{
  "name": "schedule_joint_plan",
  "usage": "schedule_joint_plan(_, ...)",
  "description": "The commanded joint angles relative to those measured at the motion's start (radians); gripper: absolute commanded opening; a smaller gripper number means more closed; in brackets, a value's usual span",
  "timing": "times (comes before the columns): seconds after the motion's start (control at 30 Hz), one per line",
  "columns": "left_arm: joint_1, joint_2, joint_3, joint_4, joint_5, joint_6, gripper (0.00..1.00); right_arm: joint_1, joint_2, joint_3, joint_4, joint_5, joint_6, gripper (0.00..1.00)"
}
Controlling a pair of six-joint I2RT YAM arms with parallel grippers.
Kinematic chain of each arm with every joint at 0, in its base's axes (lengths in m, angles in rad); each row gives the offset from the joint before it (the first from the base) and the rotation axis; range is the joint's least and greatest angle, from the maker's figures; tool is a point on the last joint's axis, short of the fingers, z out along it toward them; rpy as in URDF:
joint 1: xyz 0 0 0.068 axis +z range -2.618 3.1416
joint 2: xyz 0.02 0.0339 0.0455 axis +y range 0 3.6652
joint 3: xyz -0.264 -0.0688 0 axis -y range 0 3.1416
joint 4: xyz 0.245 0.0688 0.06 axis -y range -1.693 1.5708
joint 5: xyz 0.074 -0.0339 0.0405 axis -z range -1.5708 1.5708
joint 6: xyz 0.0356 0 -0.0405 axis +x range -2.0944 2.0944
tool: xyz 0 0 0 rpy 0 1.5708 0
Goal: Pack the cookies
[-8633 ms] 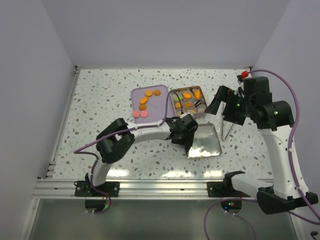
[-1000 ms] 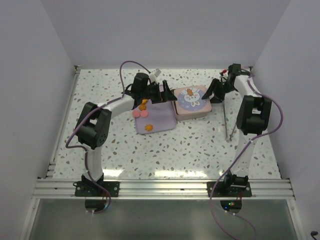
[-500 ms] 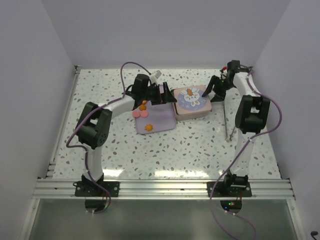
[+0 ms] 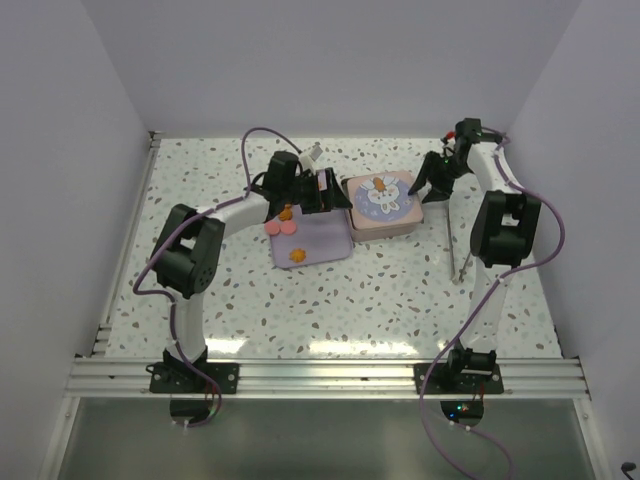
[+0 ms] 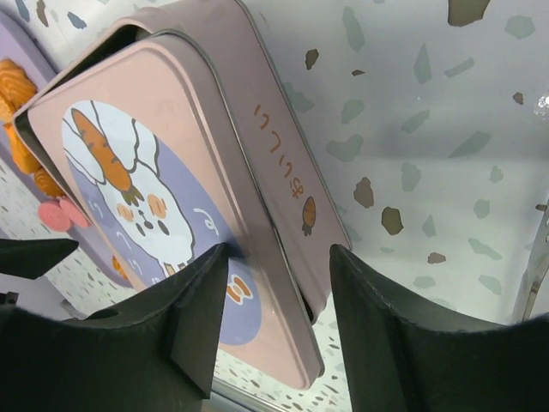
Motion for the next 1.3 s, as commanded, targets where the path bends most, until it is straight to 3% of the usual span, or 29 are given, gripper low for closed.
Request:
schedule_joint_plan(0.0,-0.001,-0.018,-0.012,0.025,-0.006,0.018,0.97,0.001,-0.050,-0.021,-0.009,0.000,-0.017,0.51)
schedule_joint_plan(0.23,-0.003,-0.028,-0.024,0.023,-0.009,0.018,0.97,0.001,-0.052,-0.043,0.005,0.009,-0.016,0.39)
schedule_joint_plan(0.57,-0.001,-0.031,-0.031,0.023,-0.013,0.017,0.97,0.002,-0.046,-0.056,0.053,-0.027,0.029,0.38)
schedule_joint_plan(1.27,-0.012,0.077,0.086,-0.015,-0.005,0.018,0.97,0.047,0.072,0.091,0.053,-0.033,0.116,0.37)
